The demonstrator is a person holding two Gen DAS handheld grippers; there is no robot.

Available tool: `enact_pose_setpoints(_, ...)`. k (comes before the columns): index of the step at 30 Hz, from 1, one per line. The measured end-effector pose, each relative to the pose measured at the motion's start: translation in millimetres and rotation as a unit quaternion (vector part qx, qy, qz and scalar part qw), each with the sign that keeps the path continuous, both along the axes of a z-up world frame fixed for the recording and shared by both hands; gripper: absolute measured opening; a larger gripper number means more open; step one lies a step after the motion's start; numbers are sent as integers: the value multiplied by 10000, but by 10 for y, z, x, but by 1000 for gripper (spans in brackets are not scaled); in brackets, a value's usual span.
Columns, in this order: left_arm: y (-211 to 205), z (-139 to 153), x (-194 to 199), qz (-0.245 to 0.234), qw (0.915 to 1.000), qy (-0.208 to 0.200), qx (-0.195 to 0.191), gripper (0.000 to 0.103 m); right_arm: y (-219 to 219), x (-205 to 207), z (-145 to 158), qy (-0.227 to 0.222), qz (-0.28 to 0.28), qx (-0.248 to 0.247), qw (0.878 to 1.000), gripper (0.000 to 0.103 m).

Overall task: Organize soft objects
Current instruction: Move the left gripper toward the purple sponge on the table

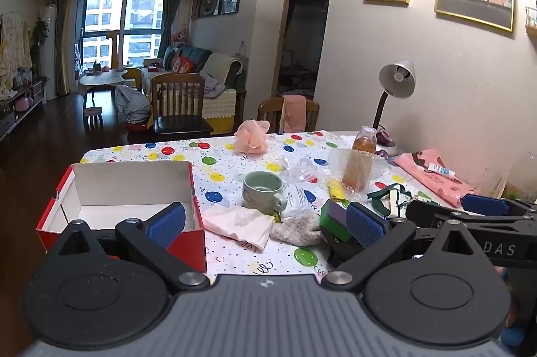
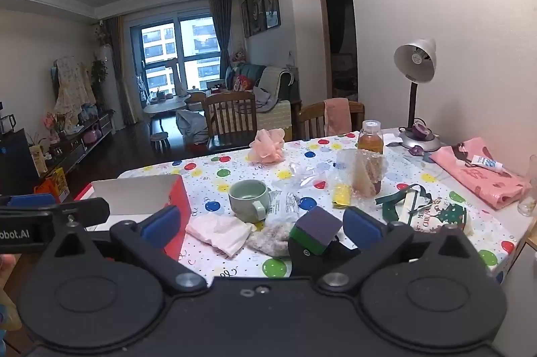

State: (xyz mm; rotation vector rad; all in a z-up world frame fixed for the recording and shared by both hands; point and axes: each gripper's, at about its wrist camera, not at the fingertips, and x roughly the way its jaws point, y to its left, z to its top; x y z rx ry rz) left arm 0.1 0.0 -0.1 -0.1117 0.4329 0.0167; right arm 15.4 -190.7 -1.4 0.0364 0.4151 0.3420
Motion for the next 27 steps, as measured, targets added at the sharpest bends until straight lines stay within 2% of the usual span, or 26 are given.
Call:
enact_pose_setpoints(4, -48, -10, 17, -7, 10000, 44, 56, 103, 3, 6, 7, -65, 70, -41, 9999, 103)
enact_pose_setpoints(5, -2, 41, -26, 30, 10000, -53, -31, 103, 7, 11, 7, -77, 61, -62, 9999, 103)
enact_pose_setpoints(9, 34, -19, -2, -67, 9998, 25, -168, 103, 69, -113, 13, -275, 46, -183, 9994, 103)
enact_pose_setpoints(13, 31, 5, -30, -80, 9997, 68, -204, 103, 13, -12, 123, -102, -15, -122, 9999, 102)
enact_pose_setpoints(27, -11, -23, -33, -117, 9997, 76, -190, 103, 75, -157, 94, -193, -183, -341, 9991, 102)
